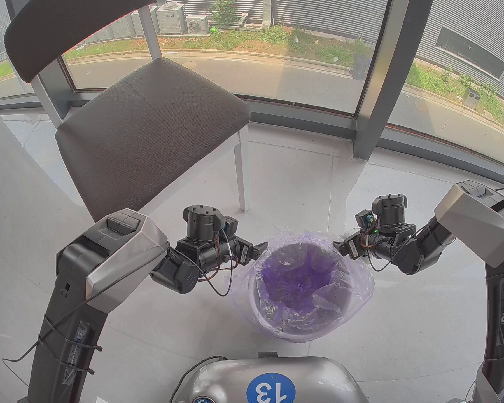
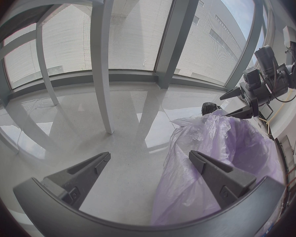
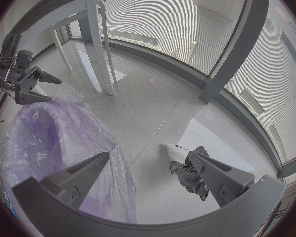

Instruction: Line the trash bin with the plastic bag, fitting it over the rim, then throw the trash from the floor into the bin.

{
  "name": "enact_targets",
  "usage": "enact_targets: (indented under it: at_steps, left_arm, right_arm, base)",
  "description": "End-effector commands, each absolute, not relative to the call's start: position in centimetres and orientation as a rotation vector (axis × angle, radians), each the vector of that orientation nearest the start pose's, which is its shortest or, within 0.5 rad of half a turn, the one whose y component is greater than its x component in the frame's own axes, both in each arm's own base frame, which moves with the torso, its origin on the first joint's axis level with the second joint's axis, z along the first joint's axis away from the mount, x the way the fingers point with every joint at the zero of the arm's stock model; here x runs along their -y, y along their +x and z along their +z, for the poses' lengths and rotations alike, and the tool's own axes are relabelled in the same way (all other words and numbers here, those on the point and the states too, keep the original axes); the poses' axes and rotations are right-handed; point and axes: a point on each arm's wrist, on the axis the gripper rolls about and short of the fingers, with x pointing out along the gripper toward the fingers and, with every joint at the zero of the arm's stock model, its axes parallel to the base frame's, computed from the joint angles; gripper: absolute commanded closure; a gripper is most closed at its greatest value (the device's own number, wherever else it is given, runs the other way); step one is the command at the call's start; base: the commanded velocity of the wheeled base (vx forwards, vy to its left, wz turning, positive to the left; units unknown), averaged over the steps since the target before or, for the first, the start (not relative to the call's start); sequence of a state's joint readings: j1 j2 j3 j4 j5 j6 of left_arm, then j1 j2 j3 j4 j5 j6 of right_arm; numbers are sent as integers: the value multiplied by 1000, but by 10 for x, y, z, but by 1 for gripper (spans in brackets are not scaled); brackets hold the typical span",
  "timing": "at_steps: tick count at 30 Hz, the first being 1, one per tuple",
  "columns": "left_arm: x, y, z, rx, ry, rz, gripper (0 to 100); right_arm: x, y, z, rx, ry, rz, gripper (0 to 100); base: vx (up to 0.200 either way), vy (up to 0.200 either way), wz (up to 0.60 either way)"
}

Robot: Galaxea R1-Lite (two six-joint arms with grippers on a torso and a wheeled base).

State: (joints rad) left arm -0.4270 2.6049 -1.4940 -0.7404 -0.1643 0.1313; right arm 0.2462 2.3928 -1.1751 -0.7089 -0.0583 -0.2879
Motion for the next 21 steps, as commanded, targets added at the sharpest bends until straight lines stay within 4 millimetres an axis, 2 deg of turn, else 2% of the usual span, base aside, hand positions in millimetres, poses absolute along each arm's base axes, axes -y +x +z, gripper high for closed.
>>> enact_targets:
  at_steps: [1,4,7,9,15,21]
  left_arm:
    - [199,456,-1,-319,169,-586,0]
    - [190,455,13,-306,157,-566,0]
    - [185,452,21,-300,150,-560,0]
    - [179,447,30,-293,146,-554,0]
    - [174,426,26,-297,132,-557,0]
    - [172,407,13,-303,136,-572,0]
  right_arm:
    - [-106,428,22,-462,-353,254,0]
    - [-105,423,42,-432,-340,251,0]
    - [-103,419,49,-436,-337,261,0]
    - [-99,413,61,-447,-323,272,0]
    - [-97,398,78,-544,-146,298,0]
    - [-88,393,71,-643,-85,303,0]
  base:
    - [0,0,0]
    - [0,0,0]
    - [0,0,0]
    - [0,0,0]
    - [0,0,0]
    - [0,0,0]
